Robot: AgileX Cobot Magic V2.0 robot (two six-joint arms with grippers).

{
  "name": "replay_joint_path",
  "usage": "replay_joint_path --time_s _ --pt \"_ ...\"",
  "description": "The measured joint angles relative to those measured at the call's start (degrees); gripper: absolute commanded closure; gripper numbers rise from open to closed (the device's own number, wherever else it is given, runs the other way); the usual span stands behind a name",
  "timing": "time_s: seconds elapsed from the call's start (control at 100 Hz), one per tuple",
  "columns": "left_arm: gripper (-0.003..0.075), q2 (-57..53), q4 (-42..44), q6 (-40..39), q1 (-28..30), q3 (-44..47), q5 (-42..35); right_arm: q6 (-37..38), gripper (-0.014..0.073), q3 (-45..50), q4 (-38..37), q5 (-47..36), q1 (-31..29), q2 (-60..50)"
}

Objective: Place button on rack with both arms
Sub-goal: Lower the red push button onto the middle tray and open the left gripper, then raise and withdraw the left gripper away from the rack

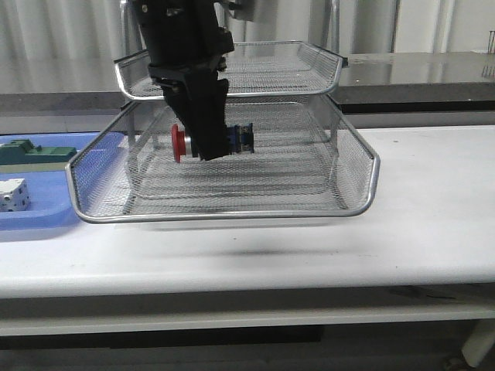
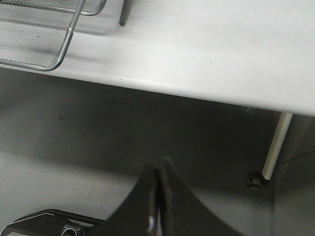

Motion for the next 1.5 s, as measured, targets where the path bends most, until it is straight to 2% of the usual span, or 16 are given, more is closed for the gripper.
replay_joint_path --time_s 0.23,0.69,1.09,1.5 --pt "0.0520 0.00 0.00 0.00 0.00 0.00 -0.62 0.00 0.0664 0.00 0.00 0.00 0.00 -0.09" --pt "0.0325 0.00 0.21 -0.03 0.00 0.00 -0.84 0.00 0.0664 0.00 0.00 0.00 0.00 -0.09" --pt "0.0320 -0.86 0.21 -0.40 0.00 -0.22 -0.83 0.00 0.0664 0.00 0.00 0.00 0.00 -0.09" --pt "0.0321 -10.96 0.21 -4.49 0.00 -0.32 0.04 0.00 0.0664 0.00 0.00 0.00 0.00 -0.09"
